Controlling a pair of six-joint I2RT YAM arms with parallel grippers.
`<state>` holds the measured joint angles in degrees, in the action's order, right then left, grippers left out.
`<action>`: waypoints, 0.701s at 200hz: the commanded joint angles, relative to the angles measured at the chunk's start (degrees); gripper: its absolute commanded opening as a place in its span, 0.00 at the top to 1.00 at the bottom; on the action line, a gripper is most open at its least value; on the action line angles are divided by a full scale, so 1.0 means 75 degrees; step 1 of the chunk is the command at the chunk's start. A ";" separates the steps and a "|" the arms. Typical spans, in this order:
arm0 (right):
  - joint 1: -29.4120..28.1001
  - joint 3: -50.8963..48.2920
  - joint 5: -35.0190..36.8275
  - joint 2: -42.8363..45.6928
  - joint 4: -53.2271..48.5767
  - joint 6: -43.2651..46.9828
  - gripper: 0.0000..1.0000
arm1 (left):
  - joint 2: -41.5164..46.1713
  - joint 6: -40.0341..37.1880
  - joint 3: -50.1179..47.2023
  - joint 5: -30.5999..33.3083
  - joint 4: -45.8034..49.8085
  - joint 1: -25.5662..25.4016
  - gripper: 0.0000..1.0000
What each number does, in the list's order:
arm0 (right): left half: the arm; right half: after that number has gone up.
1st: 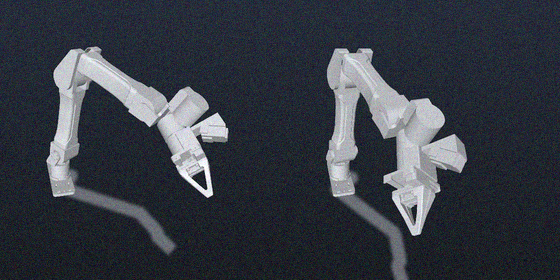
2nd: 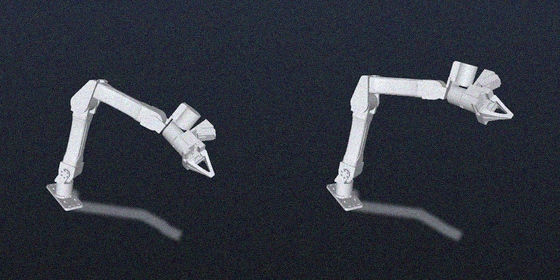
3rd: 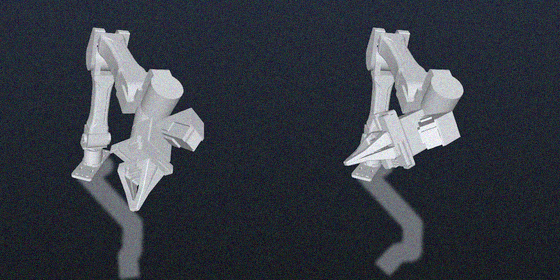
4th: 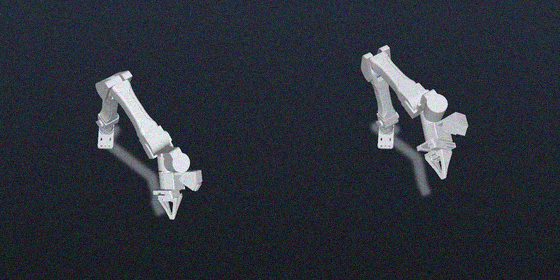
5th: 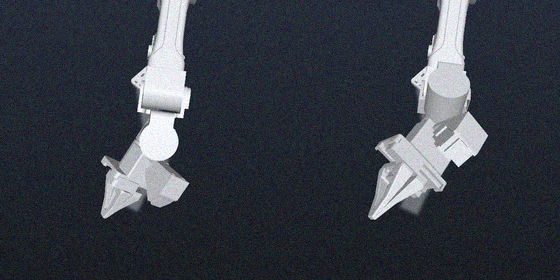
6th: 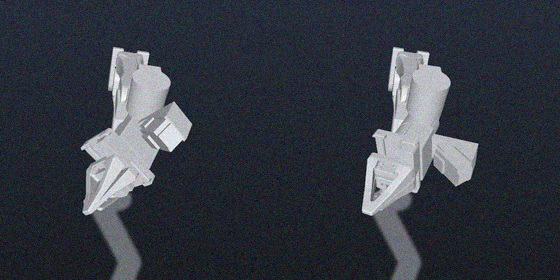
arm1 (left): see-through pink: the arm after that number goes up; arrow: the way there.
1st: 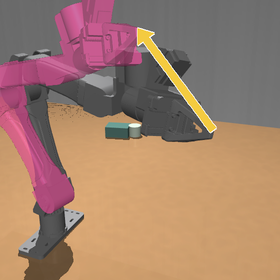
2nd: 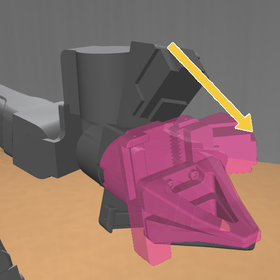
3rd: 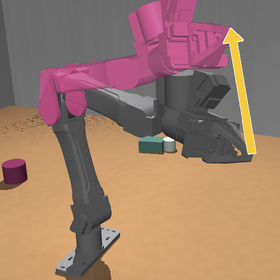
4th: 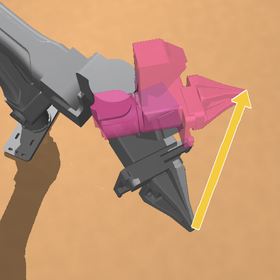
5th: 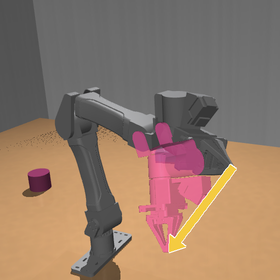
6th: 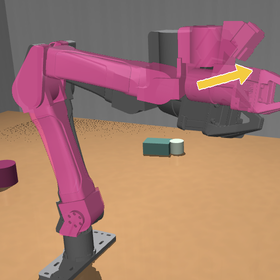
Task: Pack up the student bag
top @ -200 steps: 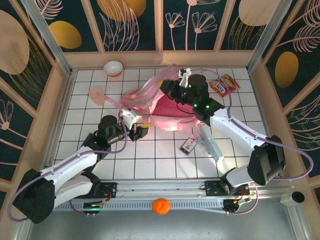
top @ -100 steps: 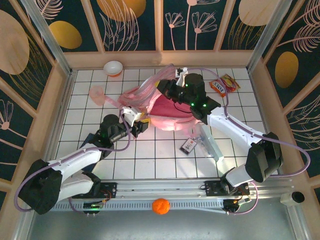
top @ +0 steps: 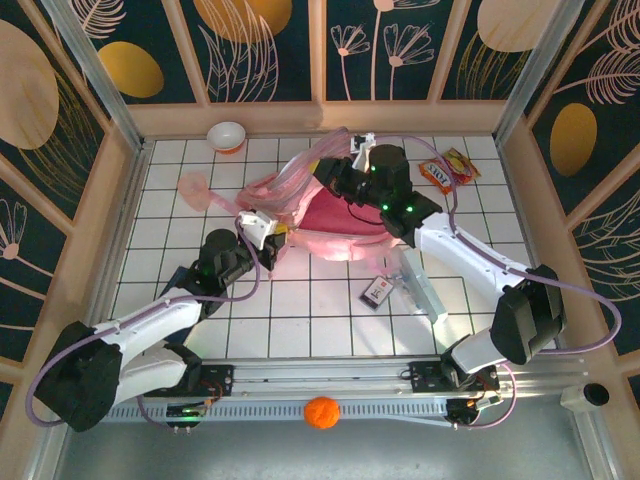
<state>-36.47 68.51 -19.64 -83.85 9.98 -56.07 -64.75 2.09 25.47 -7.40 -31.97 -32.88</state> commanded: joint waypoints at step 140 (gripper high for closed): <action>0.0034 0.0916 -0.0568 0.0237 0.0222 0.0521 1.00 | 0.0351 0.0751 0.0327 -0.2786 0.0955 0.0052 0.32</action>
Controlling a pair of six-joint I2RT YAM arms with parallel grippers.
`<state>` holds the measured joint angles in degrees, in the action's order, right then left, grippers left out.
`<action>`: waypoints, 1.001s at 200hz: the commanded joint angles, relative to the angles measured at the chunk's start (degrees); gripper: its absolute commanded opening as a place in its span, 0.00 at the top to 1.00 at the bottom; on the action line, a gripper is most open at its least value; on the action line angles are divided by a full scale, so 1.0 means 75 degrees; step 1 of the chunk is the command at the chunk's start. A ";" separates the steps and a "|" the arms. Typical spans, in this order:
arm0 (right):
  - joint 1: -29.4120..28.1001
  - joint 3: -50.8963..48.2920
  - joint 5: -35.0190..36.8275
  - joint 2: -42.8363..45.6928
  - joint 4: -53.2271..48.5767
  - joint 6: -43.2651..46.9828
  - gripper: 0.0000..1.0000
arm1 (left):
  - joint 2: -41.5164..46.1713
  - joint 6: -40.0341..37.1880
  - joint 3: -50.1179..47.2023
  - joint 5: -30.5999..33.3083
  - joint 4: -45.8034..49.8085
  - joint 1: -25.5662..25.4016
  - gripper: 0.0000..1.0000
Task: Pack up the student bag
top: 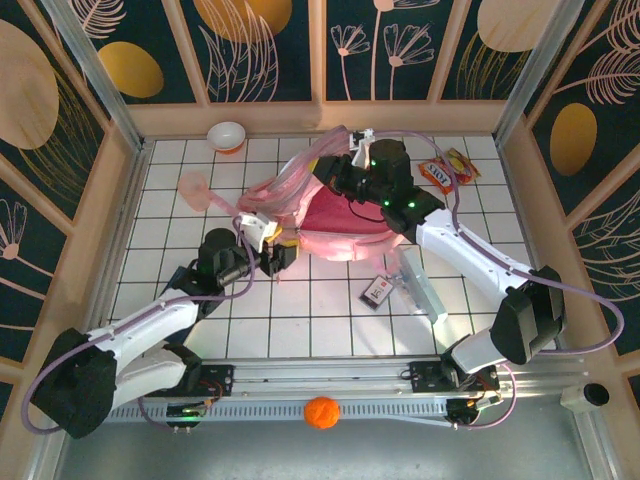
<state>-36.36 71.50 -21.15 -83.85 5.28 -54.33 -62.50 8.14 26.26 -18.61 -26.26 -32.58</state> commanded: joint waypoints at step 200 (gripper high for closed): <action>0.0020 0.0569 -0.0813 0.0161 0.0948 0.0048 1.00 | -0.0754 0.0482 0.0466 -0.1343 -0.0558 0.0015 0.40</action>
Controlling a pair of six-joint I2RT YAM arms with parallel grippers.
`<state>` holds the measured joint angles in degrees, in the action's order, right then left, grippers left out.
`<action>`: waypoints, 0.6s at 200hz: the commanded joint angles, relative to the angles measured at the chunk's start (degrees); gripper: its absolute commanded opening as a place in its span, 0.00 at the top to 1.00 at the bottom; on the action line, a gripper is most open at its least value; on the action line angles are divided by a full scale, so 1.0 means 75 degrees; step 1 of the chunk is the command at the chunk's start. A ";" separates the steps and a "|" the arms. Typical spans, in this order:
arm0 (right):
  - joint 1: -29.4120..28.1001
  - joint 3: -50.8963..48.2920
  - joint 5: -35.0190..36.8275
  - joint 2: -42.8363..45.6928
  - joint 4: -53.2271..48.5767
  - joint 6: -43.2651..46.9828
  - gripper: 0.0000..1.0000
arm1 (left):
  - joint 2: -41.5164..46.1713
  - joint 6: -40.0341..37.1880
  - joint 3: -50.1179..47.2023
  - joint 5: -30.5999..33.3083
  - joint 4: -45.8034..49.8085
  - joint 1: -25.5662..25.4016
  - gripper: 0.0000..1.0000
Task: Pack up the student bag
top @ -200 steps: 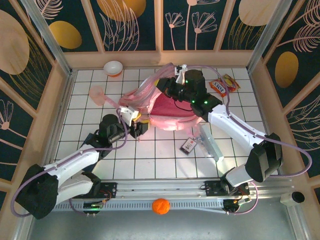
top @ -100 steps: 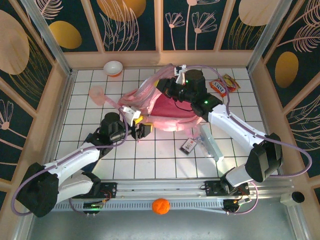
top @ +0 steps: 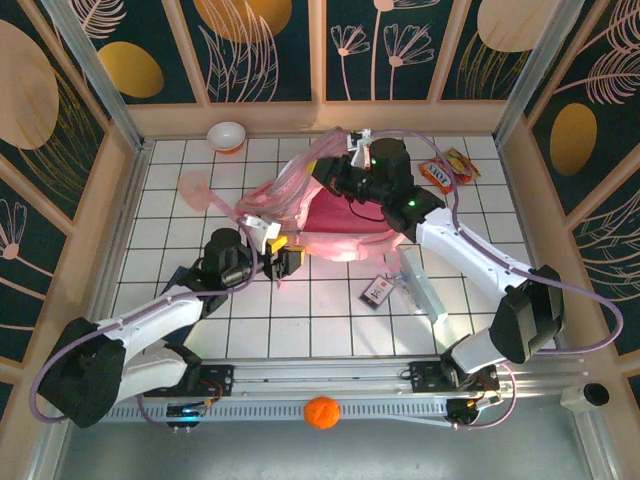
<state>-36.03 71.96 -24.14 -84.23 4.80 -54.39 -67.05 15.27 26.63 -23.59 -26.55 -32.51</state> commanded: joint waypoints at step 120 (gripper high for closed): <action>-0.0001 0.0348 -0.0191 0.0296 0.0896 0.0045 1.00 | 0.0055 -0.0380 0.0398 -0.0177 -0.0496 0.0002 0.93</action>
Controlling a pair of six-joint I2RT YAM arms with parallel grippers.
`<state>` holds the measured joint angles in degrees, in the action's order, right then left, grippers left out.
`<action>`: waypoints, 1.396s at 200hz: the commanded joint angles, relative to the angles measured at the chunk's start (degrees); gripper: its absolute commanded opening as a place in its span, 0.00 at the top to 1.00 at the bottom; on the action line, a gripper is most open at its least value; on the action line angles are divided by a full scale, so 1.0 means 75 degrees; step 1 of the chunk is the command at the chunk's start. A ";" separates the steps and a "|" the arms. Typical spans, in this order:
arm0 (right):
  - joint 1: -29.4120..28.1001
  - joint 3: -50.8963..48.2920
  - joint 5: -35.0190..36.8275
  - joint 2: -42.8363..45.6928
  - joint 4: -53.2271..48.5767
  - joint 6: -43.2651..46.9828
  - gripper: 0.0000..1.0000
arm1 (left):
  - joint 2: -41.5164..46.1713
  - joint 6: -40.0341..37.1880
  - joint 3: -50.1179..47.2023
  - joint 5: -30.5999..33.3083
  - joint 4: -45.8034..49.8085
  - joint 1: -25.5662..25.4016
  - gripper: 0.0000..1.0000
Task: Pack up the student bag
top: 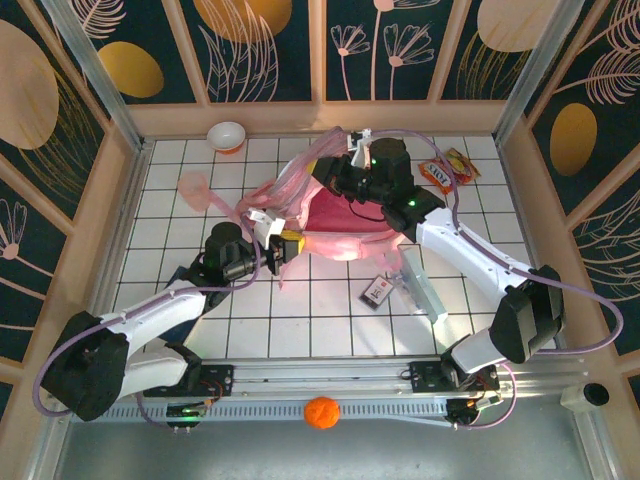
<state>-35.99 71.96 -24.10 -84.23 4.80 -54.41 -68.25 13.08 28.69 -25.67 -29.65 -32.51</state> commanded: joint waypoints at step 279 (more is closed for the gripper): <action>-0.1147 -0.1078 0.4890 0.0619 0.3501 -0.0793 1.00 | -0.0065 0.2129 0.2228 0.3761 0.3938 0.1857 0.36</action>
<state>-42.17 63.51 0.45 -80.31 15.70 -59.55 -71.83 23.64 42.15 -0.43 -7.33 -18.96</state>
